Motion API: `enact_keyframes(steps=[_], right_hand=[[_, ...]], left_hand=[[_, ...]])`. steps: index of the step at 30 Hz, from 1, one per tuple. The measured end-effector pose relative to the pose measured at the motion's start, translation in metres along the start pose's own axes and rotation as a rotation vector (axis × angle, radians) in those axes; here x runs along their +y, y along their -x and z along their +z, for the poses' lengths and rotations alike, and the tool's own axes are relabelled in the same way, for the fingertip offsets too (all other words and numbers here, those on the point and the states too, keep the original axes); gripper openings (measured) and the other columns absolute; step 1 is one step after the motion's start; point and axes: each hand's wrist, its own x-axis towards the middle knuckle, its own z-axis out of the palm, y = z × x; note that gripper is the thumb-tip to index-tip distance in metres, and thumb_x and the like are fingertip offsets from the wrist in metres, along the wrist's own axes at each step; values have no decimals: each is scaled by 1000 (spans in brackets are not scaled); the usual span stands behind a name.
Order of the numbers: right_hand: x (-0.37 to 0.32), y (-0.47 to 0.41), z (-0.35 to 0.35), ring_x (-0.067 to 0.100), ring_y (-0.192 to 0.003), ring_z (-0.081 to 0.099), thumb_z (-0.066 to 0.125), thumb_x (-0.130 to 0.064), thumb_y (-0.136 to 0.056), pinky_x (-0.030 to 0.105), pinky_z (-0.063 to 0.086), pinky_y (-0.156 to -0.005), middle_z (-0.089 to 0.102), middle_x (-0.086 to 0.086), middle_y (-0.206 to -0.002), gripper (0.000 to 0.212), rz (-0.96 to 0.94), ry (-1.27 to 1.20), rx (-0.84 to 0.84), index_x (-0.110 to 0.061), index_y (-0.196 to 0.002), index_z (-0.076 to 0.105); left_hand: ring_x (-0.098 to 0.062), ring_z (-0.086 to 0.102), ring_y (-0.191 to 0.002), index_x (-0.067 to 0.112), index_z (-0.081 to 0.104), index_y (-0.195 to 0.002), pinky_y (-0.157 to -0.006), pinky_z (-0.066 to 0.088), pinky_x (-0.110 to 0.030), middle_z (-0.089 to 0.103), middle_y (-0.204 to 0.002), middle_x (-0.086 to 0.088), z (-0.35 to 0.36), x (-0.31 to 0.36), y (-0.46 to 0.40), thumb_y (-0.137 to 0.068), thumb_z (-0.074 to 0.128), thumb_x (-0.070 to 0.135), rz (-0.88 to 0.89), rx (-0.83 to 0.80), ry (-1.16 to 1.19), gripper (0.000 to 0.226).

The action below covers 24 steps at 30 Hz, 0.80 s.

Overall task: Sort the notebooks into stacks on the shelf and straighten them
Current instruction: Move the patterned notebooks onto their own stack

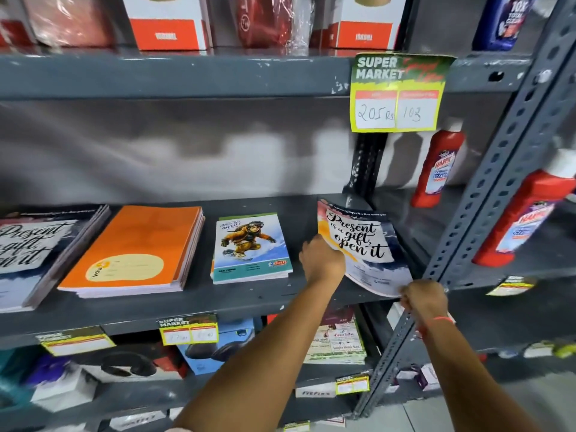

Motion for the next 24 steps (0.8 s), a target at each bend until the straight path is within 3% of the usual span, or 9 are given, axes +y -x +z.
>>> enact_keyframes(steps=[2,5,12,17,20,22,24], right_hand=[[-4,3,1,24,-52,48,56,-1,-80,30,45,-59,49,1,-31,33,-36,9,57,-11,-49,47],[-16,14,7,28,-68,53,58,-3,-74,40,45,-69,57,17,-62,21,-113,-67,100,-7,-54,55],[-71,62,64,29,-64,57,64,-7,-70,32,43,-67,55,7,-48,18,-313,-95,45,-13,-57,53],[-113,128,148,28,-74,59,63,-8,-69,41,52,-79,63,18,-75,5,-434,-107,-74,-12,-72,63],[-131,179,209,28,-68,55,60,-3,-68,37,47,-68,57,15,-63,18,-504,-80,-151,-13,-57,50],[-140,215,252,27,-65,54,60,-1,-69,40,45,-63,54,12,-57,28,-537,-103,-205,-14,-50,44],[-147,250,296,26,-64,54,62,-3,-69,40,46,-62,55,10,-58,29,-553,-122,-242,-14,-49,43]], left_hand=[[-39,53,-112,-4,56,-112,-94,47,-42,58,-121,-24,-9,3,1,-77,43,-8,9,33,71,38],[-40,55,-108,-4,59,-104,-89,49,-42,61,-114,-26,-27,-1,1,-74,38,-10,30,80,123,37],[-41,61,-93,-4,63,-92,-74,50,-39,68,-99,-25,-123,-27,-5,-75,37,-10,51,247,188,32],[-38,61,-97,-3,64,-101,-69,44,-32,68,-107,-25,-228,-75,-11,-80,40,-9,13,399,251,33],[-36,56,-107,-3,59,-109,-76,42,-28,62,-119,-22,-300,-118,-20,-81,38,-10,-86,468,280,36],[-33,56,-101,0,57,-113,-82,46,-32,60,-119,-19,-348,-148,-22,-82,37,-11,-113,501,318,38],[-28,54,-92,3,56,-117,-75,45,-32,61,-112,-16,-396,-180,-21,-82,37,-10,-138,537,309,42]])
